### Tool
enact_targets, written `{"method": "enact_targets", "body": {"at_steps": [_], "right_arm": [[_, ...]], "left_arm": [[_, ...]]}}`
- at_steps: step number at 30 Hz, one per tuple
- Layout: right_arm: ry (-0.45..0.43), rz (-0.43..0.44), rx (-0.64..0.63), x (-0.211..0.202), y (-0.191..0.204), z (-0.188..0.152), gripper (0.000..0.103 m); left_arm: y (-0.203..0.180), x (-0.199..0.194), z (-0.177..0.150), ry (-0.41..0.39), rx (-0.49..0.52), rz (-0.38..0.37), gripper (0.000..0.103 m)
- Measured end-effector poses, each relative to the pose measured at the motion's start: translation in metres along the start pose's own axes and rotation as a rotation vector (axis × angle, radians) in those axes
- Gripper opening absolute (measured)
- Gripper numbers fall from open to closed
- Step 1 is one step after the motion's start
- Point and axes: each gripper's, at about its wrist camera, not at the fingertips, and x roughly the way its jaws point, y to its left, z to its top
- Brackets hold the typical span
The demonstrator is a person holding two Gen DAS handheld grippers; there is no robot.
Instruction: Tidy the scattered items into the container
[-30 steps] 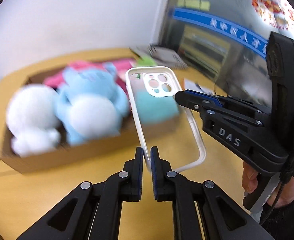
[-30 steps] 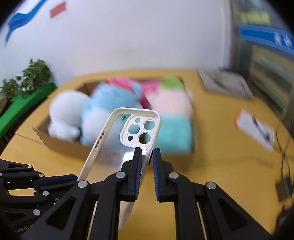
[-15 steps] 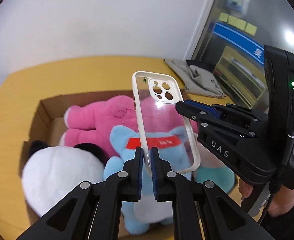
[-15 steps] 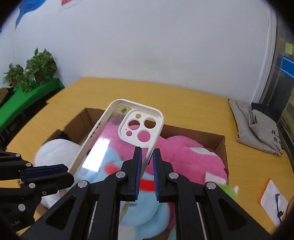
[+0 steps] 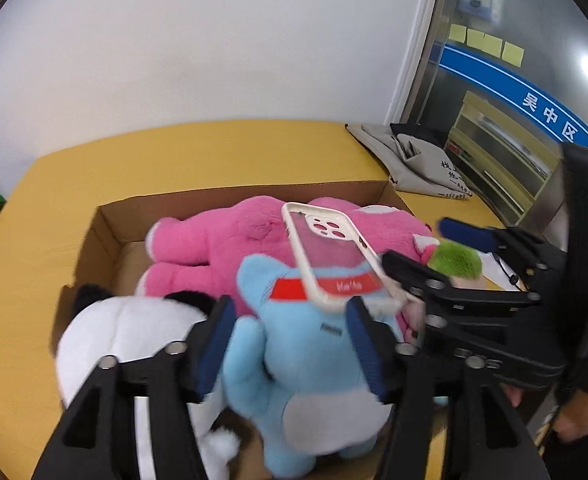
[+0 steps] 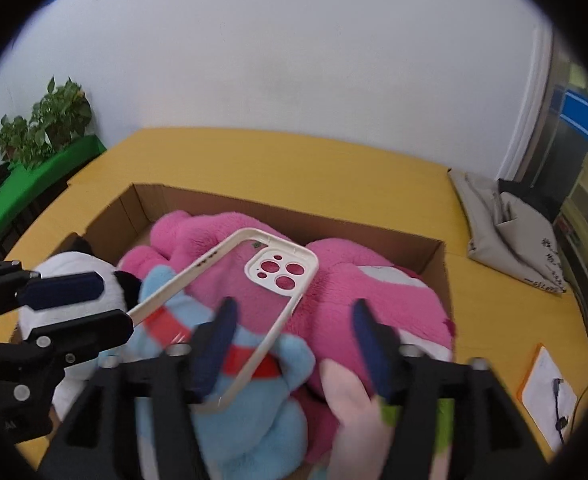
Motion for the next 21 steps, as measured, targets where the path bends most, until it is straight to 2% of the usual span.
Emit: {"method": "enact_targets", "body": {"at_steps": [5,8,11,15,21], "right_arm": [[-0.081,0.034,0.036,-0.079,0.008,-0.043,0.079],[-0.102,0.027,0.055,-0.117,0.021,-0.075,0.079],[-0.119,0.02,0.072,-0.148,0.034,-0.102,0.079],[-0.145,-0.012,0.087,-0.179,0.049,-0.128,0.079],[-0.169,-0.041,0.064,-0.209,0.063,-0.147,0.079]], "left_arm": [[0.0,-0.06,-0.045,-0.08,0.016,0.062,0.096],[-0.004,-0.093,-0.077,-0.118,0.018,0.093,0.101],[-0.011,-0.121,-0.111,-0.161,0.016,0.138,0.103],[-0.02,-0.147,-0.145,-0.177,-0.01,0.118,0.103],[-0.031,-0.173,-0.167,-0.203,-0.032,0.108,0.103]]}}
